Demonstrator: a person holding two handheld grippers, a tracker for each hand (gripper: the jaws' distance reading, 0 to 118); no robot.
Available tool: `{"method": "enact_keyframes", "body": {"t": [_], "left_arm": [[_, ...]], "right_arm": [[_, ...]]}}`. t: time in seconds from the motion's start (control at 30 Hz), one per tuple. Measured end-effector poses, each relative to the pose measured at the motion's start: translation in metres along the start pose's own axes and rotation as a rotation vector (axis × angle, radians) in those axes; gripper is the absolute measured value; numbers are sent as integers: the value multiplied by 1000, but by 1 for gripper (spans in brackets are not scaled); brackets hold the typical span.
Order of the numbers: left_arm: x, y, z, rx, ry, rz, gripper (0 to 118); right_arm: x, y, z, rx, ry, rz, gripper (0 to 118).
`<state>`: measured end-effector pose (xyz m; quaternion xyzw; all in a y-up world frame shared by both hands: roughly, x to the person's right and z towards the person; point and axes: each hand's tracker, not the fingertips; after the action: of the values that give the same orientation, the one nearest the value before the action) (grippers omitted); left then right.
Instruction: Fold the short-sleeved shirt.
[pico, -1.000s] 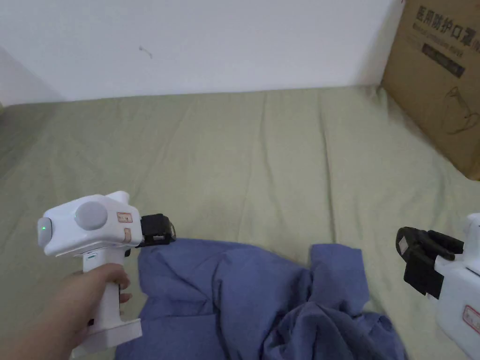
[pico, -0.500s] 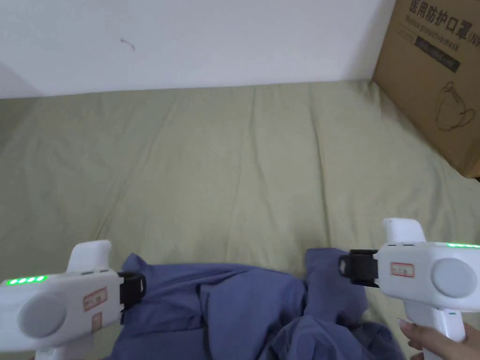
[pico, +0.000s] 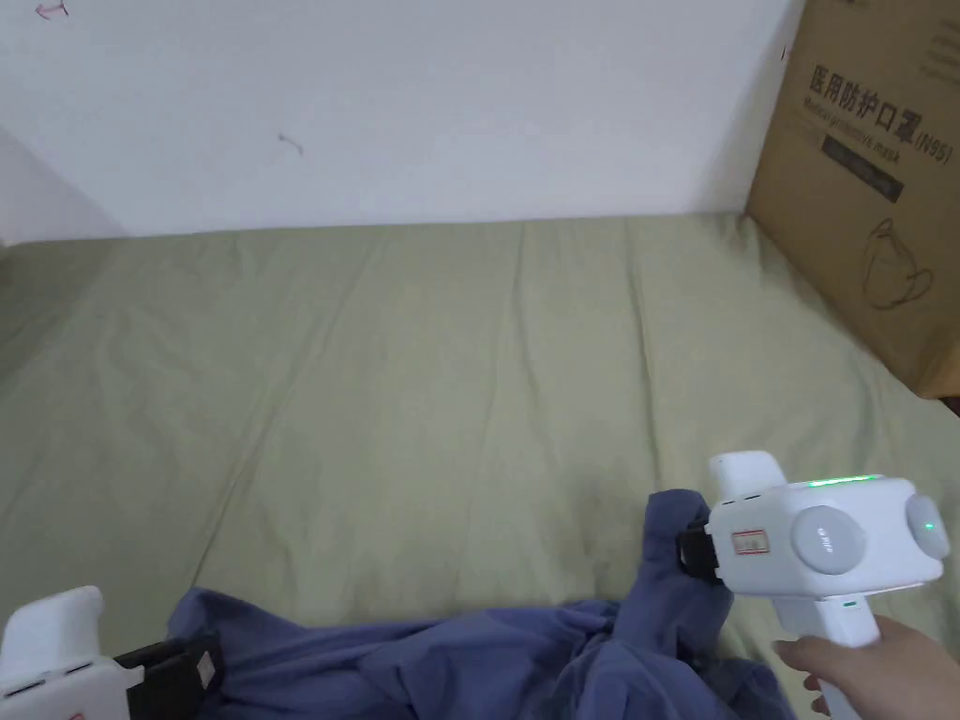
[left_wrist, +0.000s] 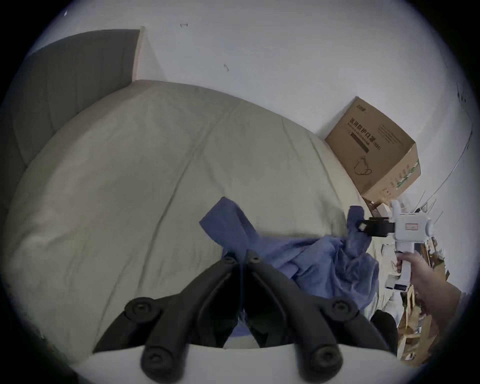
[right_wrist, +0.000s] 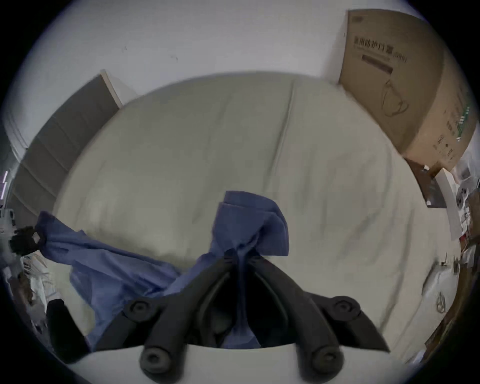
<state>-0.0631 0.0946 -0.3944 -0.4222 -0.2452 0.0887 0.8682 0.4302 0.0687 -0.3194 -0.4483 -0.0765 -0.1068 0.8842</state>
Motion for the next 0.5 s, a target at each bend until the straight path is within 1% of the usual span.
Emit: {"method": "enact_keyframes", "body": {"t": [0.07, 0.13, 0.2, 0.3, 0.37, 0.43, 0.47, 0.5], "left_arm": [[-3, 10, 24, 43, 15, -14, 1], [-7, 23, 52, 107, 31, -34, 1], [-6, 36, 80, 167, 17, -47, 1], [8, 58, 120, 274, 34, -108, 1], [22, 77, 143, 327, 56, -145, 1], [33, 95, 164, 377, -28, -145, 1], [40, 105, 171, 396, -60, -147, 1], [47, 113, 178, 407, -58, -158, 1]], "right_arm": [[4, 2, 40, 81, -14, 1, 2], [11, 5, 87, 151, -12, 22, 2], [17, 7, 130, 223, -14, 33, 2], [18, 16, 196, 357, 1, -11, 2], [19, 33, 233, 412, 5, -22, 2], [18, 49, 268, 472, 53, -44, 2], [15, 58, 284, 502, 53, -47, 2], [14, 70, 299, 522, 48, -44, 2]]}}
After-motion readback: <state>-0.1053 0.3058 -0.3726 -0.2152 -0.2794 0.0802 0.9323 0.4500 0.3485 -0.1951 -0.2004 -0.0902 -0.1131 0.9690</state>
